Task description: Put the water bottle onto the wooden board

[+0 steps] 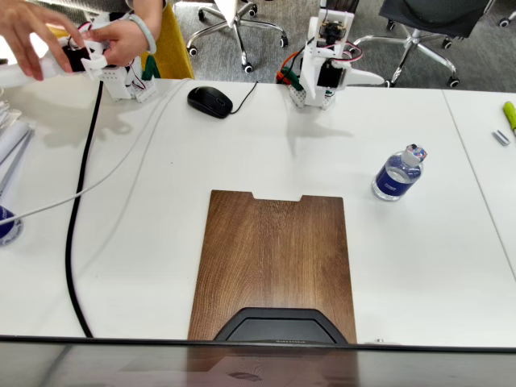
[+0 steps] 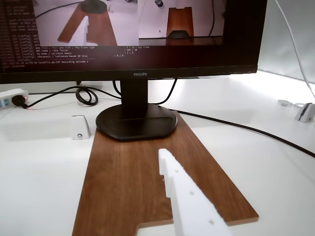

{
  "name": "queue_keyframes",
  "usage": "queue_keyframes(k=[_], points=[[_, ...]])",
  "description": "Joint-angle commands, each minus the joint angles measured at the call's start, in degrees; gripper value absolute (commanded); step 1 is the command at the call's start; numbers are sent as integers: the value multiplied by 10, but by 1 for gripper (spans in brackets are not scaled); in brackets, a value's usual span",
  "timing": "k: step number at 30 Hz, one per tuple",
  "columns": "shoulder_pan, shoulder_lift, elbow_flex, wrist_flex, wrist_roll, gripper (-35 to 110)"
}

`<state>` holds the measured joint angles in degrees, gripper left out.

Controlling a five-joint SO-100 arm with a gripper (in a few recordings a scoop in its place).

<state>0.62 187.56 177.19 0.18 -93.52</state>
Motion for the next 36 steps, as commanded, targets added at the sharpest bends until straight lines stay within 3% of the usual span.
queue_keyframes(k=[1,7,27,36], points=[[0,13,3,6,-4,91],[-23,14,2,25,-3,91],[-259,16,5,32,-4,91],[-267,17,6,45,-4,91]])
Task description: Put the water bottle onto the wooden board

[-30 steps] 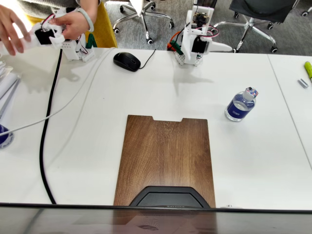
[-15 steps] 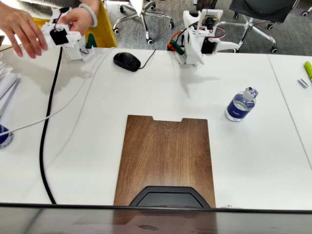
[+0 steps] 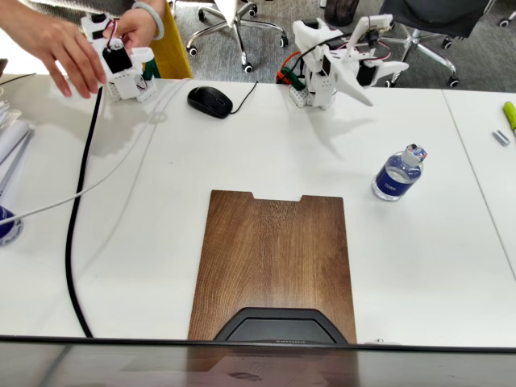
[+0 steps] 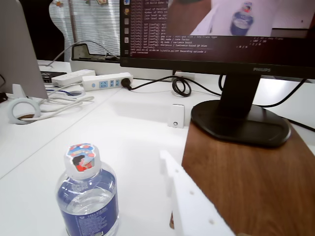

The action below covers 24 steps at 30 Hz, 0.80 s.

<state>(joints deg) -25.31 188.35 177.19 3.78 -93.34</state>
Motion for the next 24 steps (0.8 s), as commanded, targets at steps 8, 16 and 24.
queue_keyframes(k=[8,16,24], points=[[-8,9,5,18,-4,91],[-11,-62,-72,33,-1,91],[-14,-364,-336,24,45,91]])
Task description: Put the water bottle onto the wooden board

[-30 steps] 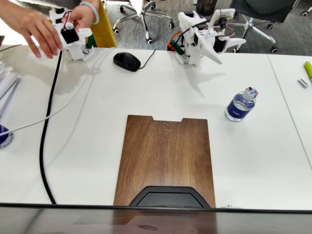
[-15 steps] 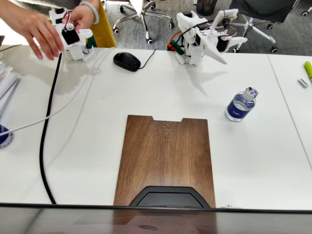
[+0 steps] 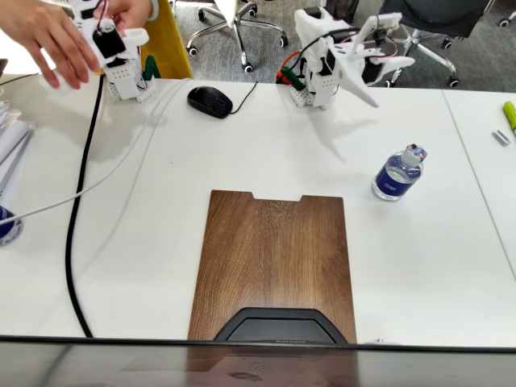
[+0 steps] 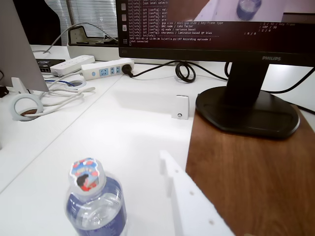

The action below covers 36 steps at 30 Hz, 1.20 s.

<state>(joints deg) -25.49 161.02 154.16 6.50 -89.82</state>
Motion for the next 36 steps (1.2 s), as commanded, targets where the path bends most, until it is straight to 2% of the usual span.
queue_keyframes(k=[1,5,9,13,22,36], points=[[-14,-122,-137,-6,18,91],[-22,-222,-177,-118,23,91],[-25,-249,-163,-136,24,91],[-25,-287,-95,-225,23,91],[-39,-331,-29,-299,23,91],[-32,-482,-67,-381,-11,91]])
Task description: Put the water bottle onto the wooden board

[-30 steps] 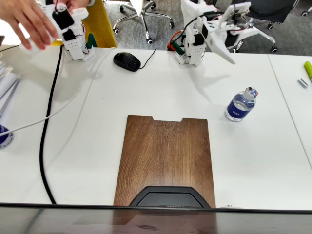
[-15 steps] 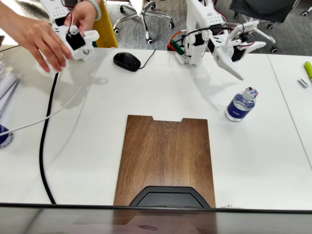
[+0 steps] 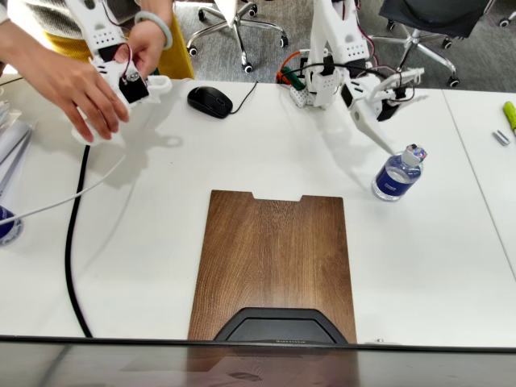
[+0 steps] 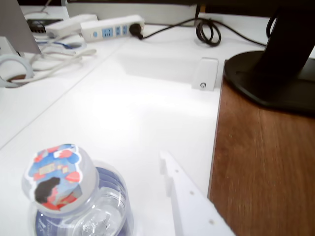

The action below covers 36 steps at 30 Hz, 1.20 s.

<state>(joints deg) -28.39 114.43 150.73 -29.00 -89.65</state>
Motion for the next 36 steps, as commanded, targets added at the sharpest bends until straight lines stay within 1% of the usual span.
queue_keyframes(k=[1,6,11,17,19,23,30,36], points=[[-4,-31,-40,-40,-16,91],[-4,-95,-81,-62,-42,91],[-6,-141,-105,-62,-102,91],[-20,-175,-120,-76,-105,91],[-26,-183,-134,-76,-101,91],[-28,-191,-150,-76,-49,91],[-31,-196,-151,-83,11,91],[-31,-195,-149,-81,10,91]])
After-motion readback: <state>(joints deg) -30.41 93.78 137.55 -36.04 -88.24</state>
